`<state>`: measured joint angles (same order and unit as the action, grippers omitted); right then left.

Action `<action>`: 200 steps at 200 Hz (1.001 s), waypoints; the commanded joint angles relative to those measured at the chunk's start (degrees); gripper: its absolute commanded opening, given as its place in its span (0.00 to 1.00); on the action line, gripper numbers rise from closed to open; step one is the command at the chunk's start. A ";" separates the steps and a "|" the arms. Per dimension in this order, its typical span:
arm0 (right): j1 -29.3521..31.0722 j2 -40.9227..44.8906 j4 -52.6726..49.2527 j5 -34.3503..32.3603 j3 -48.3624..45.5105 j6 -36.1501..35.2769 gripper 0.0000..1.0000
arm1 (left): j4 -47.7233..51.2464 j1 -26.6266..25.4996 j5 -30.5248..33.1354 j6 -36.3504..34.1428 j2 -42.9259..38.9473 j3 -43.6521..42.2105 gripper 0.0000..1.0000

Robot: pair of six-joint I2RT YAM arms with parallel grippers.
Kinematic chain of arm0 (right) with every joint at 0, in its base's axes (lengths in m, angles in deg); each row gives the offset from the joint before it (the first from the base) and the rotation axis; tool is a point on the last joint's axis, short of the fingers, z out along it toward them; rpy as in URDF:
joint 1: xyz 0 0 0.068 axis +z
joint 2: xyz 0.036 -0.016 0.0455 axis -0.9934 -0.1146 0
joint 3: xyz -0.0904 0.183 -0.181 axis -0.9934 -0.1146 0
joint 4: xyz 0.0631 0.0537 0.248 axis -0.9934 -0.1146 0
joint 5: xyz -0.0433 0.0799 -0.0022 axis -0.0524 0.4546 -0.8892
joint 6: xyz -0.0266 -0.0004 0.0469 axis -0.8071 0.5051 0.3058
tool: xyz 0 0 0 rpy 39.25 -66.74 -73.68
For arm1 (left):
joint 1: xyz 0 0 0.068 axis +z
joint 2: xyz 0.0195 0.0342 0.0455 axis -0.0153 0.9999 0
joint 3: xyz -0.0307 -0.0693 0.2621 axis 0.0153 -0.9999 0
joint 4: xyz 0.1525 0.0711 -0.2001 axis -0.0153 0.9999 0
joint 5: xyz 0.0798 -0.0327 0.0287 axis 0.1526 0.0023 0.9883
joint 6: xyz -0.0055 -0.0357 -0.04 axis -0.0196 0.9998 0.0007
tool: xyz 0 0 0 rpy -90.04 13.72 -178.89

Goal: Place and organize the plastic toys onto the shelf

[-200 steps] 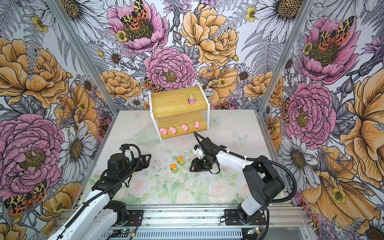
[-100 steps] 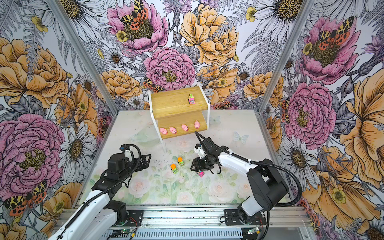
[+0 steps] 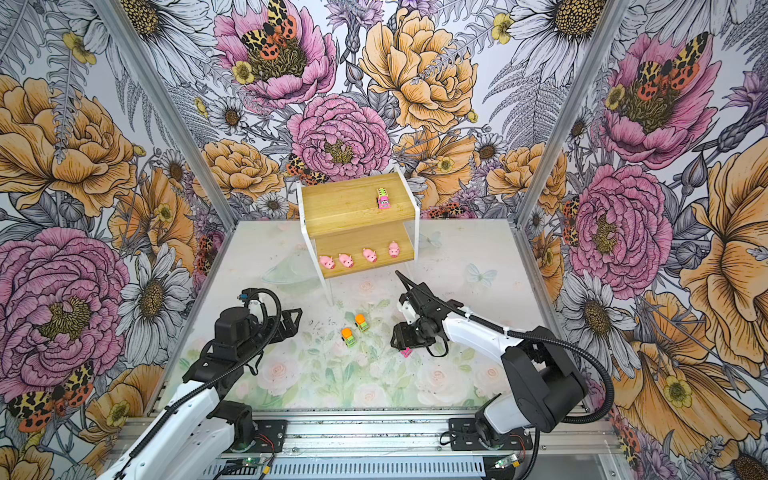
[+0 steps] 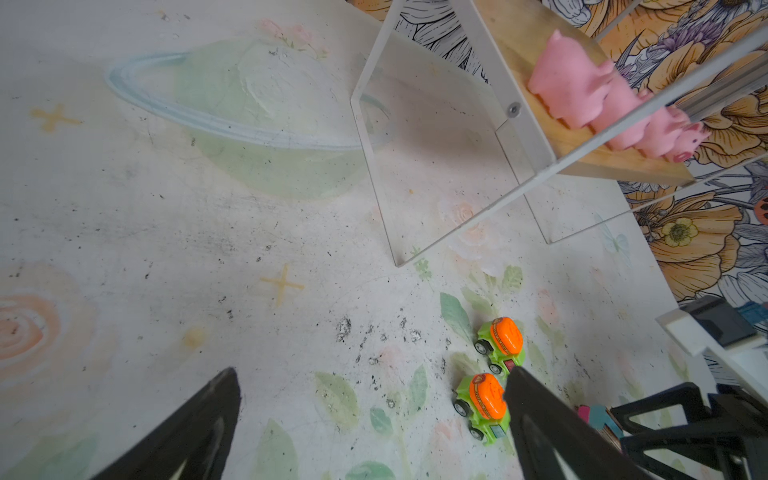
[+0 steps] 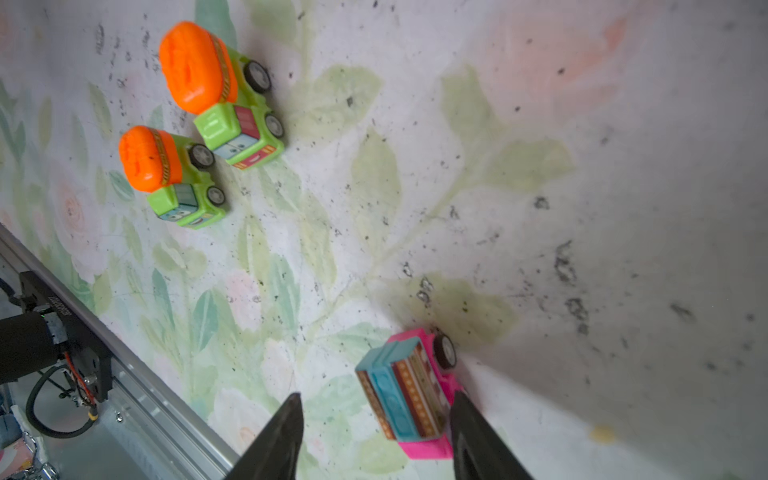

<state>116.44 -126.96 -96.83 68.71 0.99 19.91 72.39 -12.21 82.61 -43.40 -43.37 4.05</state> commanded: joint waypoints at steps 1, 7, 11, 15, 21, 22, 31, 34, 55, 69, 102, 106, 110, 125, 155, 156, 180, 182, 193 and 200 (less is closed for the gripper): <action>0.73 1.83 -0.28 -3.29 -0.80 0.81 0.58 | 0.37 0.41 -0.25 0.62 -0.87 -0.94 0.99; 0.78 1.94 -0.31 -3.18 -0.92 0.83 0.58 | 0.38 0.38 -0.25 0.68 -0.96 -1.02 0.99; 0.74 1.95 -0.29 -3.23 -0.96 0.80 0.58 | 0.38 0.35 -0.21 0.69 -0.91 -1.02 0.99; 0.81 1.95 -0.28 -3.23 -1.02 0.92 0.57 | 0.38 0.36 -0.21 0.67 -0.99 -1.02 0.99; 0.87 2.01 -0.27 -3.24 -1.05 0.90 0.57 | 0.38 0.37 -0.22 0.69 -0.99 -1.02 0.99; 0.93 1.97 -0.23 -3.24 -1.05 0.94 0.57 | 0.38 0.36 -0.19 0.73 -1.02 -1.02 0.99; 1.13 1.78 -0.20 -3.31 -1.05 0.82 0.57 | 0.38 0.40 -0.16 0.72 -1.05 -0.97 0.99; 1.21 1.66 -0.20 -3.33 -0.98 0.82 0.57 | 0.38 0.33 -0.17 0.69 -1.09 -0.95 0.99; 1.70 0.50 -0.20 -4.85 -0.78 0.72 0.56 | 0.38 0.27 -0.26 0.69 -1.13 -0.93 0.99; 2.13 -0.53 -0.19 -5.96 -0.38 0.72 0.56 | 0.46 0.34 -0.33 0.77 -1.06 -0.93 0.99; 2.66 -1.96 -0.01 -9.38 0.44 1.32 0.53 | 0.64 0.33 -0.16 0.79 -1.51 -1.00 0.99; 2.67 -1.96 0.11 -9.83 0.44 1.41 0.53 | 0.64 0.33 -0.09 0.78 -1.53 -1.02 0.99; 2.61 -1.92 0.23 -10.11 0.44 1.48 0.52 | 0.64 0.35 -0.07 0.75 -1.59 -1.02 0.99; 2.60 -1.60 0.53 -11.22 0.53 1.75 0.51 | 0.64 0.29 -0.03 0.77 -1.57 -1.02 0.99; 2.75 -1.13 1.41 -12.20 0.45 1.82 0.50 | 0.56 0.31 0.10 0.72 -1.35 -1.02 0.99; 2.66 -1.13 1.40 -12.20 0.45 1.88 0.50 | 0.55 0.28 0.10 0.75 -1.38 -1.02 0.99; 2.66 -1.74 1.84 -11.72 0.70 1.62 0.46 | 0.46 0.22 0.10 0.69 -1.19 -1.02 0.99; 2.60 -1.81 1.90 -11.69 0.71 1.60 0.45 | 0.46 0.18 0.11 0.73 -1.22 -1.02 0.99; 2.69 -2.18 2.05 -11.25 0.85 1.59 0.42 | 0.46 0.19 0.18 0.60 -1.22 -1.02 0.99; 2.74 -2.33 2.11 -11.11 0.86 1.68 0.39 | 0.47 0.19 0.15 0.65 -1.23 -1.02 0.99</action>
<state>119.10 -128.58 -95.74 59.42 0.33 20.94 72.72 -12.21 82.61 -43.40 -44.26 4.05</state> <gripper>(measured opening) 0.424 0.988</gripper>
